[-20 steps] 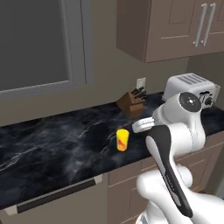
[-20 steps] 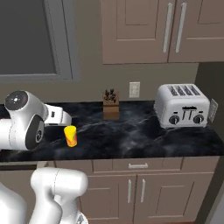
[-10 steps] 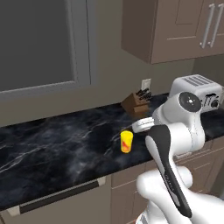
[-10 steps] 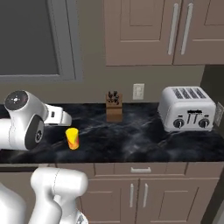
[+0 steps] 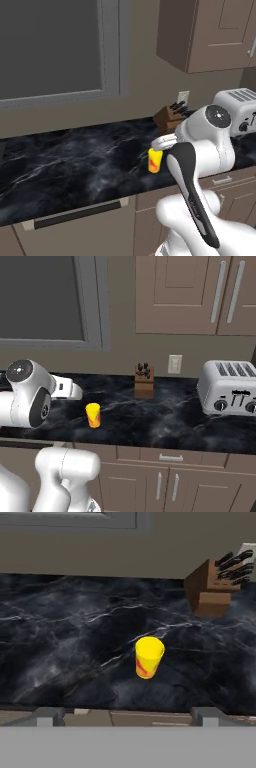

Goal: Place the pitcher and cup on the dining counter for serving.

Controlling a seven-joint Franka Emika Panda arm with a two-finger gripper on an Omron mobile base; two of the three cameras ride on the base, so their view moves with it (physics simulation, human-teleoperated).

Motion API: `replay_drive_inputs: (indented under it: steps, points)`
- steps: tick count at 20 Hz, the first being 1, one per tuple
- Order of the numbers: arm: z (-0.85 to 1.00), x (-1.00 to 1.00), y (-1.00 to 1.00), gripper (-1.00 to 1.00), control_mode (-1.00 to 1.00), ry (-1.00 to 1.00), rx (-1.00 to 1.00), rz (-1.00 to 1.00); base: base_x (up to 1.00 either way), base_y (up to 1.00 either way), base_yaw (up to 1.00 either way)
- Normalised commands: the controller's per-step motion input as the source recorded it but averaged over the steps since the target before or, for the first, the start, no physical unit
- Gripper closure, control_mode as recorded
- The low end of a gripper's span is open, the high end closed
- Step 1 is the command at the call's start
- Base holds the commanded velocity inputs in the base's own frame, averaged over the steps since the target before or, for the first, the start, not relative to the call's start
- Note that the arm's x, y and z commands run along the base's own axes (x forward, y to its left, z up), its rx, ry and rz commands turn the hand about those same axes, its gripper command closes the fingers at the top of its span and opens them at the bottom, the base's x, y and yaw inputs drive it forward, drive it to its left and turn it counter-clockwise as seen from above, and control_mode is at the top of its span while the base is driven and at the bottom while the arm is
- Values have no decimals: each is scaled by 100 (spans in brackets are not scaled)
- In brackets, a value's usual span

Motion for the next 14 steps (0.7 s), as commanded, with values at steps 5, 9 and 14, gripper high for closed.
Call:
replay_drive_inputs:
  steps: [5, 9, 14]
  points:
    - [-12, 28, 15, -100, -100, 24, -7, 2, 3, 4, 1]
    - [-40, 57, 2, -100, -100, 41, -4, 0, 0, 0, 0]
    - [-28, 63, 0, -100, -100, 21, -1, 0, 0, 0, 0]
